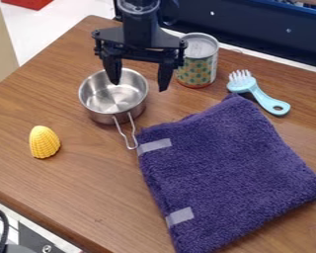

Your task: Put the yellow object in the silver pot.

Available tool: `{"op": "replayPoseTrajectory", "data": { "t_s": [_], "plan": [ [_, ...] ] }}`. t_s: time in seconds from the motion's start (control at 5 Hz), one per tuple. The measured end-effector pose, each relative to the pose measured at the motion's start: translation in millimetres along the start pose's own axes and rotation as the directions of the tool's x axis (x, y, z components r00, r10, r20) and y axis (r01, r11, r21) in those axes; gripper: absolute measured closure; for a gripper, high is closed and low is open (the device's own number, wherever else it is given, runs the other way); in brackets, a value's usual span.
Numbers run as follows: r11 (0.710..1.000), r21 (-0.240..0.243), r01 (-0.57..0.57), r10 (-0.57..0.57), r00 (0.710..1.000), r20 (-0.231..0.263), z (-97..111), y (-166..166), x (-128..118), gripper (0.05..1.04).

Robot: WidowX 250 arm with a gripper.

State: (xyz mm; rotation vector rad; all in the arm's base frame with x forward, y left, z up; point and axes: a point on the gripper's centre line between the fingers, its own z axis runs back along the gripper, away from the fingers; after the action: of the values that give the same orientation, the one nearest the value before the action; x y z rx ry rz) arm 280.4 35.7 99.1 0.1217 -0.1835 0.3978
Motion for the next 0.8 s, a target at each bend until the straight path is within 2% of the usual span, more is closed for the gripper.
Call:
{"op": "replayPoseTrajectory", "data": {
  "t_s": [0.2, 0.4, 0.6, 0.8],
  "plan": [
    [1.000, 0.008, 0.007, -0.007, 1.000, -0.023, -6, 1, -4, 0.083],
    [1.000, 0.005, 0.025, -0.025, 0.999, -0.020, -7, 20, -2, 0.083],
    [0.999, -0.017, 0.028, -0.029, 0.999, -0.030, 1, 49, -1, 0.083],
    [0.999, -0.028, 0.040, -0.040, 0.999, -0.023, 2, 82, -12, 0.083]
  ]
}}
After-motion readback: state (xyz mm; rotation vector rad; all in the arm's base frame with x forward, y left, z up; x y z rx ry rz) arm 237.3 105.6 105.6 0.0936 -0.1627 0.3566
